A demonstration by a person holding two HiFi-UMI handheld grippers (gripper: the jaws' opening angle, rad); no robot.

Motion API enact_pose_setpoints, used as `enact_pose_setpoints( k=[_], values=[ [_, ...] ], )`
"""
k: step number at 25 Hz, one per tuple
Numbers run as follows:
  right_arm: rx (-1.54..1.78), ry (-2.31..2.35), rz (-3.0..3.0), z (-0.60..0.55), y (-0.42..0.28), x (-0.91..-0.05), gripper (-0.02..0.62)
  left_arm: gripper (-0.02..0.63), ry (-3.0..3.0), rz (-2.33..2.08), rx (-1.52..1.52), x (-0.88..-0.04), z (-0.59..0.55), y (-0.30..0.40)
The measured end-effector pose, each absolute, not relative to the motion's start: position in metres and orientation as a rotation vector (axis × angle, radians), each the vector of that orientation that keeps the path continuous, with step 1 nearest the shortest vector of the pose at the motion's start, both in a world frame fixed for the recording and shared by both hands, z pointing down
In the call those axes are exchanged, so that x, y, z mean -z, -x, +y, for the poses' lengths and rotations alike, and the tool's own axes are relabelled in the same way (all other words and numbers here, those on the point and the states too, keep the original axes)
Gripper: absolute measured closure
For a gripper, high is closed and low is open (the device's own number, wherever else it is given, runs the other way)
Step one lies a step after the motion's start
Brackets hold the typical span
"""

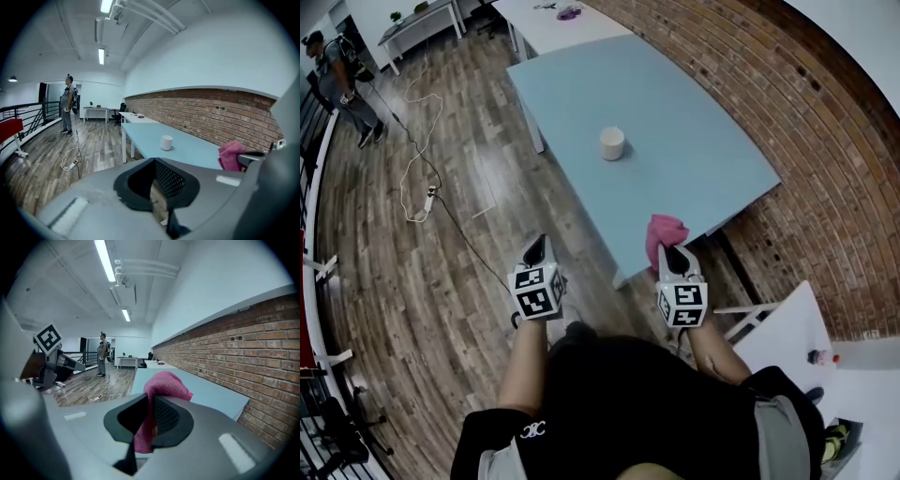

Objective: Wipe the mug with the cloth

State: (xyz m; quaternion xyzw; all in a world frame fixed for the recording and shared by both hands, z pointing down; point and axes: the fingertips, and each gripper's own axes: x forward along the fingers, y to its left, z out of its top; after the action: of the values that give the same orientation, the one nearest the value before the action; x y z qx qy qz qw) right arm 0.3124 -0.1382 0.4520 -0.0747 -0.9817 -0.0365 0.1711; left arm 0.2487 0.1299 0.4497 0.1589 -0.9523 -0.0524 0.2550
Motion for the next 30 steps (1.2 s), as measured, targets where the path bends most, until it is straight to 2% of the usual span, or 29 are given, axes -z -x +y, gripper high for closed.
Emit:
enact_pose_setpoints(
  k=[9, 19, 30],
  values=[
    [0.063, -0.008, -2.796, -0.113, -0.247, -0.449, 0.560, 0.603, -0.609, -2.535, 0.088, -0.451, 0.161, -0.171],
    [-0.025, -0.150, -2.768, -0.100, -0.220, -0.461, 0.560, 0.603, -0.704, -2.488, 0.076, -0.469, 0.179, -0.137],
    [-0.060, -0.190, -2.770, -0.095, -0.148, -0.481, 0.560, 0.603, -0.723, -2.457, 0.016, -0.487, 0.188, -0.066]
  ],
)
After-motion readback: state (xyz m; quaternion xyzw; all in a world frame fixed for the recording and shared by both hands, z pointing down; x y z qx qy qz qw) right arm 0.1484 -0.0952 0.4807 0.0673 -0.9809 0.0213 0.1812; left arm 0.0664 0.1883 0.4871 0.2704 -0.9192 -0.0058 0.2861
